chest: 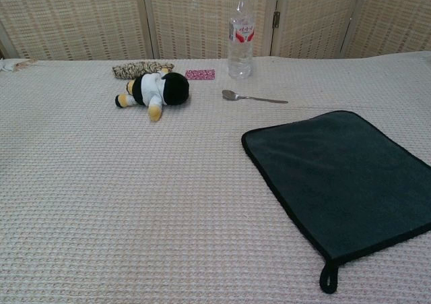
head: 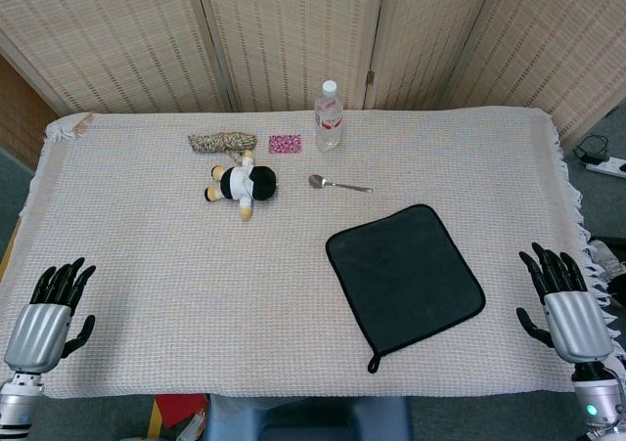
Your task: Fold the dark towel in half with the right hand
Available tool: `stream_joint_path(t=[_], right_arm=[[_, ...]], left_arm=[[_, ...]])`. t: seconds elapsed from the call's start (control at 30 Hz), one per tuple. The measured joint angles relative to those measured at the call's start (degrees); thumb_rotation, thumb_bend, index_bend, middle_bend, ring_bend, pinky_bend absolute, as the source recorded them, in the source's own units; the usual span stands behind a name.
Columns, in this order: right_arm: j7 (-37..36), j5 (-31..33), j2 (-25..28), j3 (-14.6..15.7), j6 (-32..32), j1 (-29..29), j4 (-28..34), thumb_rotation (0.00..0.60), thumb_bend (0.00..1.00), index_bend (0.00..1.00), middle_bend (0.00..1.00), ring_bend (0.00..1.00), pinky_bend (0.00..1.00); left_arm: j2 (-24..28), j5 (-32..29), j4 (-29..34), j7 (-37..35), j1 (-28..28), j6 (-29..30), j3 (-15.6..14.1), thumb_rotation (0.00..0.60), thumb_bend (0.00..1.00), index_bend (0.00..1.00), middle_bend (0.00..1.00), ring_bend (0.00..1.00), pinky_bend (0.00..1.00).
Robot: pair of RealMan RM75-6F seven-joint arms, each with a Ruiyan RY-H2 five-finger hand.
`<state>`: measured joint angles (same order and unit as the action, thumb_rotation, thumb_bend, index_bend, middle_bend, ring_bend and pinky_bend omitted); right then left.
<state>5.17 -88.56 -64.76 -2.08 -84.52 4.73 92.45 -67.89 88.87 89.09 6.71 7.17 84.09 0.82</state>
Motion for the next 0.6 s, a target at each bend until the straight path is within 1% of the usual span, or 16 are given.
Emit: stream_joint_path(t=[0.3,0.43,0.57,0.6], right_arm=[[0.65,0.91,0.34,-0.06,0.72,0.10,0.39,0.600,0.40,0.00,0.00,0.00,0.00],[0.99,0.90,-0.38,-0.36,0.83,0.43,-0.11,0.600,0.40,0.00,0.00,0.00,0.00],[1.14,1.40,-1.44,-1.46,3.34,2.58,-1.59,0.600,0.40,0.01,0.00,0.00,0.00],[1.25,1.71,-1.76,-2.03,4.78,3.76,-2.13,0.600,0.40,0.04,0.00,0.00,0.00]], left_arm=[[0.00,0.54,0.07,-0.44,0.11,0.22,-0.10,0.600,0.52,0.00,0.00,0.00,0.00],[0.47,1.00,0.68,-1.02,-0.10,0.85,-0.22,0.600,0.52,0.00,0.00,0.00,0.00],[1.05,0.96,1.05,-1.94,-0.36,1.21,-0.22,0.600,0.52,0.00,0.00,0.00,0.00],[1.12,0.88,1.04,-2.16,-0.35,1.18,-0.19,0.600,0.52,0.00,0.00,0.00,0.00]])
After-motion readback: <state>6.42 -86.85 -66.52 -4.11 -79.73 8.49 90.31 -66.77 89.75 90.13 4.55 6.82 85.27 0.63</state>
